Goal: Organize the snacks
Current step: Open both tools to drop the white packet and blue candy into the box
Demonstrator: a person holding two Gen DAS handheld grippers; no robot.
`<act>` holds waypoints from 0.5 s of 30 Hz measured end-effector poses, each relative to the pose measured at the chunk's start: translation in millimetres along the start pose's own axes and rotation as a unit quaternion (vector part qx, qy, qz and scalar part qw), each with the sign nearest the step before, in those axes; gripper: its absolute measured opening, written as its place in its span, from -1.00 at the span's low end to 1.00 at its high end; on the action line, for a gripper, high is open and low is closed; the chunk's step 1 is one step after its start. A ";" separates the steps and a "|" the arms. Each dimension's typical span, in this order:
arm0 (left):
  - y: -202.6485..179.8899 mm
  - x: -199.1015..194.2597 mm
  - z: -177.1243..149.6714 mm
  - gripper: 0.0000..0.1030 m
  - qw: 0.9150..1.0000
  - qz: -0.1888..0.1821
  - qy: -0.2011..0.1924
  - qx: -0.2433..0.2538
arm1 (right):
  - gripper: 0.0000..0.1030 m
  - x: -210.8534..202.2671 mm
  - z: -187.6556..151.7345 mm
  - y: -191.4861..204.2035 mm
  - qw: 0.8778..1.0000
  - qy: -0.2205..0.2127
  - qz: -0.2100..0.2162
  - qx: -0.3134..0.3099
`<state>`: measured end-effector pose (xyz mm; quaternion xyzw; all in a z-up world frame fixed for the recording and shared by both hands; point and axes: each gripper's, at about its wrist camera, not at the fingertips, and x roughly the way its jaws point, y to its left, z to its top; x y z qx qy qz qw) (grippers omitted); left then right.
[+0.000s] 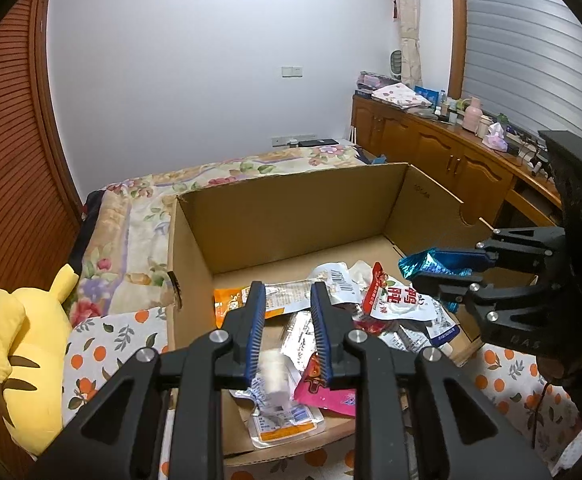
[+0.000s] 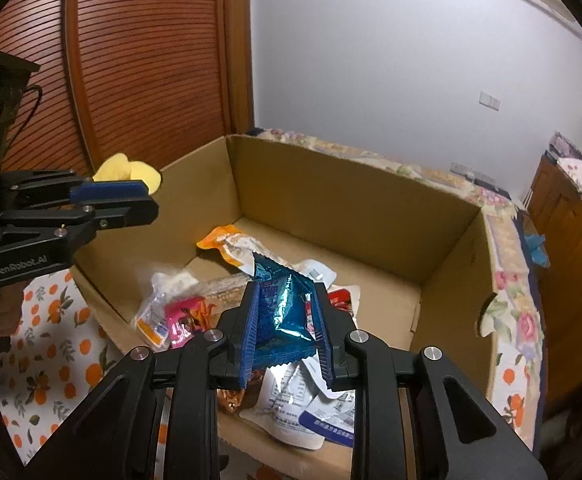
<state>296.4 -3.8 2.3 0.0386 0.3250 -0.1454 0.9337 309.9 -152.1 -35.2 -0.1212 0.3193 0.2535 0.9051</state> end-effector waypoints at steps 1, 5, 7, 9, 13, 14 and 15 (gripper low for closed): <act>0.0 -0.1 -0.2 -0.57 1.000 0.001 0.000 -0.001 | -0.53 1.4 -0.3 -0.8 1.000 0.002 0.001 0.002; 1.3 -1.4 -2.9 -0.56 1.000 0.002 0.000 -0.004 | -0.47 4.9 -0.3 -4.7 1.000 0.004 0.006 0.014; 1.2 -2.8 -4.5 -0.56 1.000 0.004 0.000 -0.005 | -0.46 7.6 -1.2 -7.0 1.000 0.011 0.004 0.023; 0.5 -5.4 -6.6 -0.56 1.000 0.005 0.000 -0.006 | -0.46 7.7 -3.0 -9.6 0.999 0.012 0.006 0.031; 1.7 -11.2 -10.3 -0.56 1.000 0.008 -0.001 -0.008 | -0.33 5.9 -3.4 -9.1 0.999 0.011 -0.004 0.037; 2.1 -12.6 -11.3 -0.56 1.000 0.008 -0.002 -0.009 | -0.21 4.6 -3.1 -8.8 0.999 0.010 -0.008 0.038; 1.7 -15.1 -12.6 -0.56 1.000 0.008 -0.003 -0.010 | -0.16 3.1 -3.1 -9.0 0.999 0.008 -0.011 0.039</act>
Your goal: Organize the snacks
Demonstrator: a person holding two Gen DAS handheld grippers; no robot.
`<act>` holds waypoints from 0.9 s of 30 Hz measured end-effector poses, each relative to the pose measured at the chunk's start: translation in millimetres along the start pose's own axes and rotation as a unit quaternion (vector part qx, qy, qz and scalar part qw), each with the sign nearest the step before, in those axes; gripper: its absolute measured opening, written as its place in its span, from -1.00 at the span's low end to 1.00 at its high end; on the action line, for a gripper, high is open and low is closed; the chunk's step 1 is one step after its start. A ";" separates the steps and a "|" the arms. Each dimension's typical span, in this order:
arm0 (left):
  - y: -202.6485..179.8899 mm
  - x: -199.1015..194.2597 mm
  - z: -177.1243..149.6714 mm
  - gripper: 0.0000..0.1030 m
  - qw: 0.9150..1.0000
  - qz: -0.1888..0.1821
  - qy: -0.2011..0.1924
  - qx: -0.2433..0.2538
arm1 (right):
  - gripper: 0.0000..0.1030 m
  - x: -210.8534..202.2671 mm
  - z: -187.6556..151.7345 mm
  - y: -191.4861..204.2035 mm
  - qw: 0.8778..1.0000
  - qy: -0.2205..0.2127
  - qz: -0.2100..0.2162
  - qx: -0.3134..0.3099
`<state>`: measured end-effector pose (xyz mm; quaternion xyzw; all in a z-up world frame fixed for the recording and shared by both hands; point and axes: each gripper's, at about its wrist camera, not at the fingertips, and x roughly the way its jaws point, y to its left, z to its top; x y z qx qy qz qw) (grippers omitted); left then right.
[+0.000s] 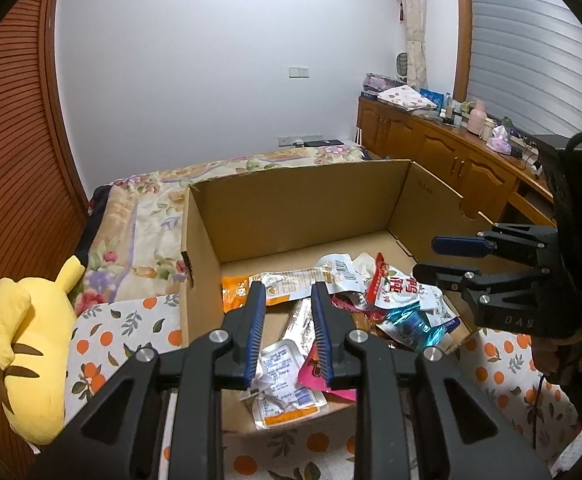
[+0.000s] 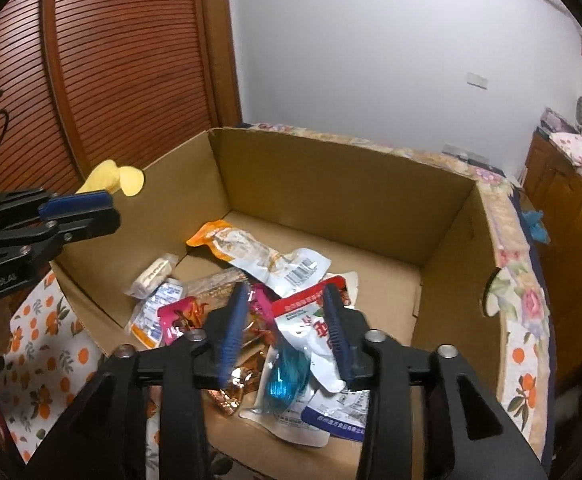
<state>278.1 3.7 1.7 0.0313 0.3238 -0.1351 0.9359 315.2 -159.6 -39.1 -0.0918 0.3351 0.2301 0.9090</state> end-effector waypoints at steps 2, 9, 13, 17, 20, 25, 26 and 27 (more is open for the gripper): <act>-0.6 -4.6 -2.9 -0.56 1.000 0.001 -0.001 0.000 | -0.16 -4.7 -1.3 -0.1 1.000 -0.003 -0.004 0.003; -3.9 -26.5 -16.3 -0.56 1.000 0.007 -0.008 0.000 | -0.14 -26.6 -11.8 6.1 1.000 -0.016 -0.013 0.012; -8.5 -45.2 -25.8 -0.53 1.000 0.013 -0.015 -0.001 | -0.11 -46.4 -19.4 15.2 0.999 -0.031 -0.025 0.009; -15.8 -63.2 -32.2 -0.30 1.000 0.015 -0.021 -0.002 | -0.04 -69.5 -26.9 25.3 0.998 -0.048 -0.031 0.008; -19.4 -74.7 -34.7 -0.08 0.999 0.020 -0.027 0.000 | 0.04 -84.5 -31.6 32.8 0.997 -0.062 -0.039 0.008; -23.8 -93.7 -39.8 0.13 0.999 0.022 -0.035 -0.011 | 0.25 -108.6 -40.5 46.4 0.994 -0.089 -0.067 0.007; -24.2 -96.9 -40.8 0.30 0.999 0.023 -0.038 -0.013 | 0.31 -112.7 -42.7 47.8 0.993 -0.093 -0.070 0.009; -24.8 -100.4 -42.2 0.38 0.999 0.025 -0.042 -0.014 | 0.38 -115.6 -44.5 49.4 0.993 -0.096 -0.072 0.010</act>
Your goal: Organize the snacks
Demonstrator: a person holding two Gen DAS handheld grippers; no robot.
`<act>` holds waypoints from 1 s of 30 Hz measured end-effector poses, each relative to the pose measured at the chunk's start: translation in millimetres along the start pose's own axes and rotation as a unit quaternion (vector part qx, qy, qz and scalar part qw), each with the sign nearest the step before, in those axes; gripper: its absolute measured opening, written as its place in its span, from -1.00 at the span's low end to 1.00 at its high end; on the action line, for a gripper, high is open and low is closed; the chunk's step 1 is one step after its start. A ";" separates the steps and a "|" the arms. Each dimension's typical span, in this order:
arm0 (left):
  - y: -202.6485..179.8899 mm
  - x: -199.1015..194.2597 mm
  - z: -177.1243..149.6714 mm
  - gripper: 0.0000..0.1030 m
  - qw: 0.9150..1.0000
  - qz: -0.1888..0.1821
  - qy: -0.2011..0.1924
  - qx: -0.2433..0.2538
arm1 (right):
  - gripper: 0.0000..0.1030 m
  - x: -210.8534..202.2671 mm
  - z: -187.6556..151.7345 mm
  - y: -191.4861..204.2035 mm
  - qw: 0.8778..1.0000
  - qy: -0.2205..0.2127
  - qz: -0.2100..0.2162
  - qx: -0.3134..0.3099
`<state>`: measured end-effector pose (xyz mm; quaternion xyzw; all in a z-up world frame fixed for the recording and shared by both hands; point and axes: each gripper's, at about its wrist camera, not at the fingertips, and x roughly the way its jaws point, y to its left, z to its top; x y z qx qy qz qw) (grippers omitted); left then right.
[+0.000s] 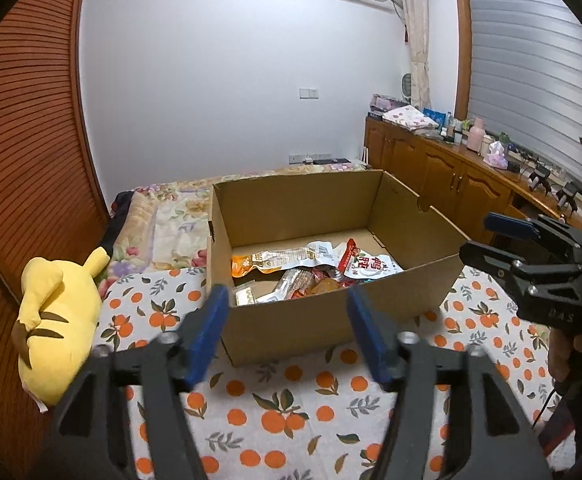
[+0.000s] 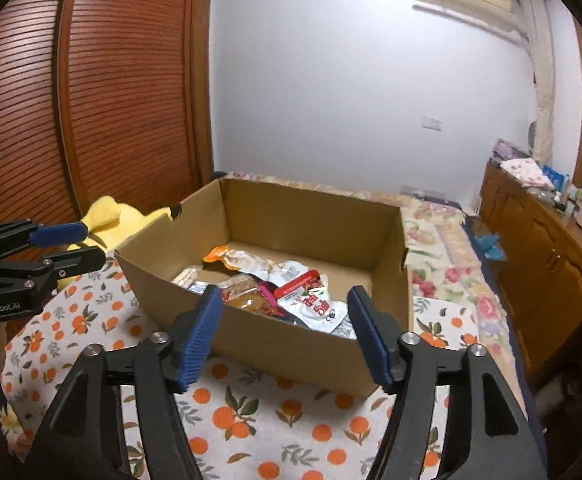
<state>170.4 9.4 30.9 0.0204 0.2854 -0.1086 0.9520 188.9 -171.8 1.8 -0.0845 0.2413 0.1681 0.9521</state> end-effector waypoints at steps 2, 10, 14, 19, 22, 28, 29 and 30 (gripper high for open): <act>-1.6 -8.8 -2.2 0.44 1.000 0.011 -0.014 0.002 | 0.47 -7.9 -2.2 2.4 1.000 -0.007 -0.007 0.001; -5.6 -25.7 -12.9 0.79 0.999 0.038 -0.014 0.000 | 0.76 -32.4 -9.4 3.7 0.999 -0.029 -0.015 0.025; -7.7 -37.3 -19.4 0.92 0.999 0.035 -0.024 -0.006 | 0.81 -43.3 -12.3 8.6 0.999 -0.037 -0.025 0.026; -12.1 -50.4 -25.3 0.93 0.999 0.031 -0.037 -0.012 | 0.84 -55.0 -14.1 12.7 0.998 -0.044 -0.026 0.032; -15.9 -57.5 -30.0 0.93 0.998 0.039 -0.044 -0.009 | 0.85 -60.4 -15.2 16.3 0.998 -0.047 -0.027 0.035; -23.3 -69.0 -40.5 0.93 0.998 0.044 -0.052 -0.007 | 0.88 -67.7 -20.9 22.4 0.997 -0.051 -0.034 0.039; -23.9 -70.1 -42.1 0.93 0.997 0.046 -0.054 -0.005 | 0.88 -69.0 -23.0 23.1 0.997 -0.052 -0.036 0.041; -24.2 -71.1 -43.8 0.93 0.997 0.052 -0.055 -0.004 | 0.88 -70.4 -24.6 23.8 0.997 -0.052 -0.038 0.043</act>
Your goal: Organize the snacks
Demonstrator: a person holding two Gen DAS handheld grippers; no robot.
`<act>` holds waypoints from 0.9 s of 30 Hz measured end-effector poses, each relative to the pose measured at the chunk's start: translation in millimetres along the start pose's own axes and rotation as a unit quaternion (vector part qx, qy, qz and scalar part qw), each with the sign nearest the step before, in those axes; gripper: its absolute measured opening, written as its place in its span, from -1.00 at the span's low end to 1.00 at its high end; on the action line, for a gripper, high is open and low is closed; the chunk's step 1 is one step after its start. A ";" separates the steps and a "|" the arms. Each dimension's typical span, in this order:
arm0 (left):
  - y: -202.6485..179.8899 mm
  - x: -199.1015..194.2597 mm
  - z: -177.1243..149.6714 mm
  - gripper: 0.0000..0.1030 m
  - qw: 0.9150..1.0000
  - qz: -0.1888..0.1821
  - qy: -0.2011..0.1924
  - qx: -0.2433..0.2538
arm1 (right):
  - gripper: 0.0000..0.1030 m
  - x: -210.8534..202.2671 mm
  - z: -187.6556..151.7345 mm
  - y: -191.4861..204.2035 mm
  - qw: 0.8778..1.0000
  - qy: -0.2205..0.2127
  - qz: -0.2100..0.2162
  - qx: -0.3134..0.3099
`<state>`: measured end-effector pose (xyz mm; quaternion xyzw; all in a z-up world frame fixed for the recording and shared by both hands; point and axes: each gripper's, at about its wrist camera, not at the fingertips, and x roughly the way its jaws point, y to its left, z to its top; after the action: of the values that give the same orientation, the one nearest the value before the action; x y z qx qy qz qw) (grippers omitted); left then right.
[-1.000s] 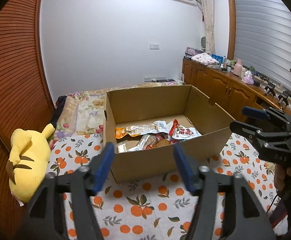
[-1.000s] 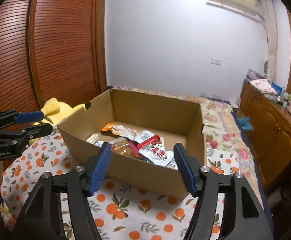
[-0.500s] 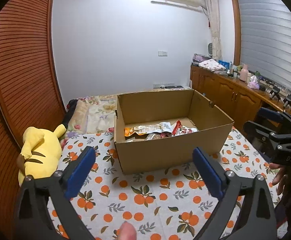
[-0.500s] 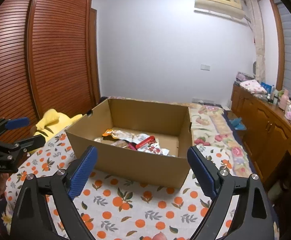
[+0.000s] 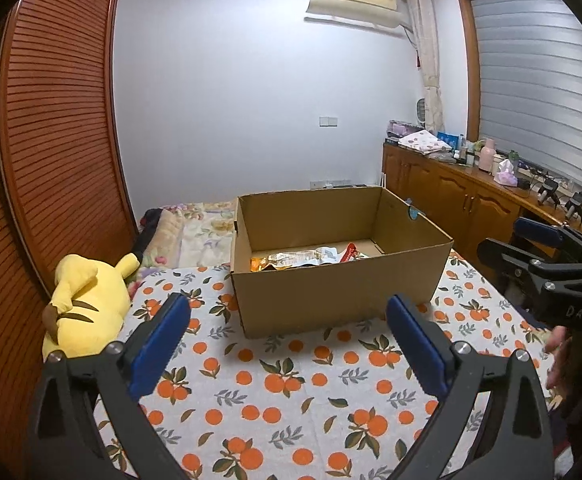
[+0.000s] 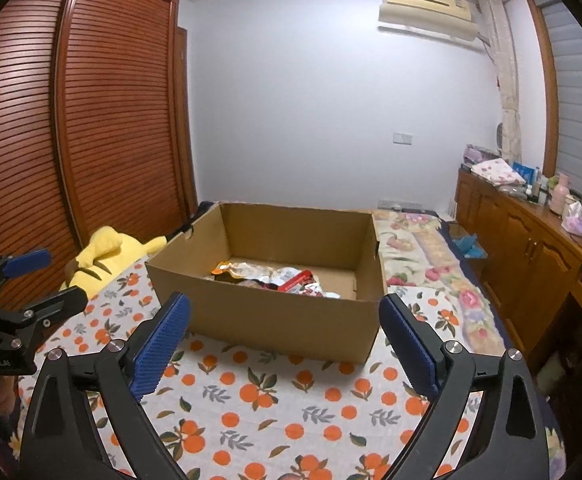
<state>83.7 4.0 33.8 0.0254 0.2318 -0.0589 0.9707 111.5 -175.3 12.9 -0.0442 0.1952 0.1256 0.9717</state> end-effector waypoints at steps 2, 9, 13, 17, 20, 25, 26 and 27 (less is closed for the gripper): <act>2.2 -2.0 -2.0 0.93 1.000 0.005 -0.002 -0.006 | 0.88 -5.4 -3.7 0.9 1.000 -0.002 0.002 0.006; 5.6 -10.8 -9.4 0.93 1.000 0.004 -0.011 -0.019 | 0.89 -21.5 -15.3 4.1 1.000 -0.013 -0.023 0.014; 2.6 -15.3 -12.4 0.93 1.000 0.004 -0.014 -0.017 | 0.89 -31.5 -20.1 5.3 0.999 -0.020 -0.030 0.016; 0.6 -21.0 -16.5 0.93 1.000 0.005 -0.020 -0.018 | 0.89 -39.1 -24.1 5.0 0.999 -0.024 -0.035 0.017; 0.0 -20.6 -19.4 0.93 1.000 0.006 -0.019 -0.019 | 0.89 -42.9 -27.8 4.2 0.999 -0.026 -0.042 0.014; 1.0 -19.3 -26.0 0.93 0.999 0.011 -0.020 -0.023 | 0.89 -46.2 -33.0 3.2 0.998 -0.030 -0.048 0.016; 1.3 -18.9 -27.1 0.93 0.999 0.012 -0.021 -0.023 | 0.89 -45.9 -34.4 3.0 0.998 -0.031 -0.049 0.017; 1.3 -18.2 -28.2 0.93 0.999 0.014 -0.020 -0.023 | 0.89 -45.2 -35.7 2.3 0.998 -0.031 -0.049 0.018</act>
<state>55.2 9.3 16.9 0.0049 0.2133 -0.0403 0.9761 57.4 -188.2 -2.3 -0.0326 0.1648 0.0761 0.9828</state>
